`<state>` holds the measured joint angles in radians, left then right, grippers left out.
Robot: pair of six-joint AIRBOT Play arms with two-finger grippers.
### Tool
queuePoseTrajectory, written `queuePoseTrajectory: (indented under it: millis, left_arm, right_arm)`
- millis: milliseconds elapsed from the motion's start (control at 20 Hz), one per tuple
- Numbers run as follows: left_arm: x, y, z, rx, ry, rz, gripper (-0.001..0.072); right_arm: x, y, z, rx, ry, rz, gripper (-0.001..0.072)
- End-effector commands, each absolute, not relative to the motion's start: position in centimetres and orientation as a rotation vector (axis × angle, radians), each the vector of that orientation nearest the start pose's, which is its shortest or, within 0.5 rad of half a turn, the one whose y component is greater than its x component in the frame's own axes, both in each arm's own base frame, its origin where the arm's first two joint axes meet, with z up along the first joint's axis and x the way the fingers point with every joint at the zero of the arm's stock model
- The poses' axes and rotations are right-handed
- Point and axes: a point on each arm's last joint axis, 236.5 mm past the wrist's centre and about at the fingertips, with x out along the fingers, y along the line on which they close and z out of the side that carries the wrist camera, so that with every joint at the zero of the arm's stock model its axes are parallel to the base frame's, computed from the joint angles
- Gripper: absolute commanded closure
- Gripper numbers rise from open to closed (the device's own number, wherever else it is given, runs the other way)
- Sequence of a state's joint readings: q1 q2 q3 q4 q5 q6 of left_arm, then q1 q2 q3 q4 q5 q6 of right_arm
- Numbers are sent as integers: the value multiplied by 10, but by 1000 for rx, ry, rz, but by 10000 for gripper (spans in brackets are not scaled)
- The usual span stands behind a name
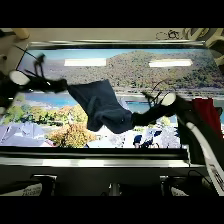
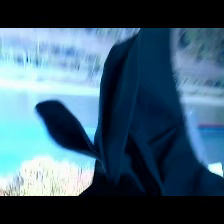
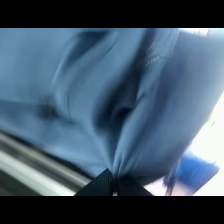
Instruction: Fold the shirts.
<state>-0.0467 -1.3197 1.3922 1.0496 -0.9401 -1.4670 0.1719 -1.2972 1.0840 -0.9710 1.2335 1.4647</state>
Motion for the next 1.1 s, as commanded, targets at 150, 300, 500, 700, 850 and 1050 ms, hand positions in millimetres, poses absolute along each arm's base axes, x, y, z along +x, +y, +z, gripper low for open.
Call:
queuePoseTrajectory:
  millis: [150, 300, 500, 700, 850, 1050]
  left_arm:
    - [302, -3, 524, -184, -152, -43, 681]
    - [239, 7, 522, -204, -132, 15, 681]
    - [242, 8, 453, -118, 132, 39, 681]
    - [293, -12, 323, -139, 414, -53, 681]
    - [327, -31, 204, -296, 572, -105, 680]
    - [339, -50, 86, -524, 714, -99, 680]
  right_arm:
    - [299, 32, 420, 85, 232, 133, 692]
    - [233, 20, 465, 84, 85, 81, 692]
    - [228, 9, 377, 64, 467, 24, 690]
    - [245, 6, 216, 70, 977, 5, 691]
    - [277, 20, 91, 153, 1082, 31, 690]
    - [339, 15, -3, 386, 940, -100, 689]
